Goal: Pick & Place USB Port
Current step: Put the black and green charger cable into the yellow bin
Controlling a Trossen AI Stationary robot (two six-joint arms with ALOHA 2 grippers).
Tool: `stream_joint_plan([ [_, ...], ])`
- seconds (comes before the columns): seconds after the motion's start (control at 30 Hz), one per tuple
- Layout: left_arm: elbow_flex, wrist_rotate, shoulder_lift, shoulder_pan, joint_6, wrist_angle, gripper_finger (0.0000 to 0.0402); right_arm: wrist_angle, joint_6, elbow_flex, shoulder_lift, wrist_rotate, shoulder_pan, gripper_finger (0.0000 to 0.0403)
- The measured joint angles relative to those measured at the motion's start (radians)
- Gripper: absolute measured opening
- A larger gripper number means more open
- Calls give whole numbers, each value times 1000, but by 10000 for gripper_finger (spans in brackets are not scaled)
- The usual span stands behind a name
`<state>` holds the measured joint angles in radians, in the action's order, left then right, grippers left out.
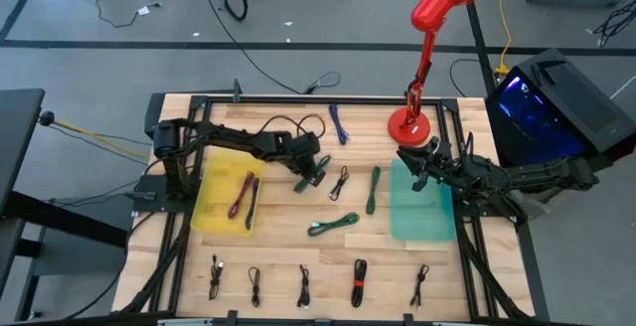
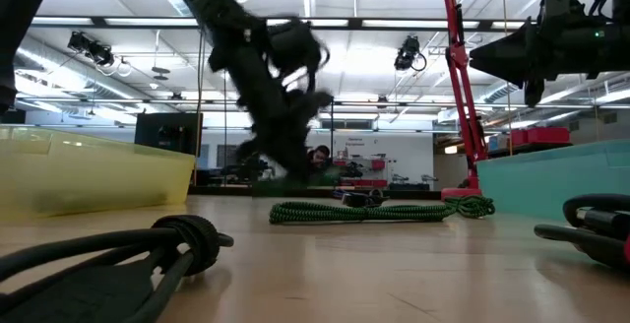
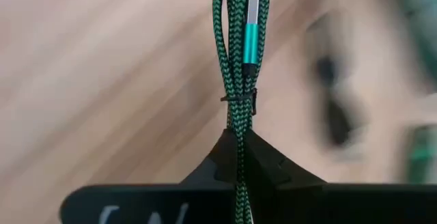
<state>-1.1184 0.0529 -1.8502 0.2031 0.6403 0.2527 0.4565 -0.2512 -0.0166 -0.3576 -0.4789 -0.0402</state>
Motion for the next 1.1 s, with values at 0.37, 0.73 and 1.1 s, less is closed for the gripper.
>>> stream_joint_plan([
  [0.37,-78,-145,297,-127,-106,369,8,-20,-4,0,0,-1,0,91],
  [0.73,-72,-589,664,-486,318,896,7,-26,-6,0,0,-2,0,91],
  [1.1,306,-761,876,-816,993,924,7,-26,-10,0,0,-3,0,91],
])
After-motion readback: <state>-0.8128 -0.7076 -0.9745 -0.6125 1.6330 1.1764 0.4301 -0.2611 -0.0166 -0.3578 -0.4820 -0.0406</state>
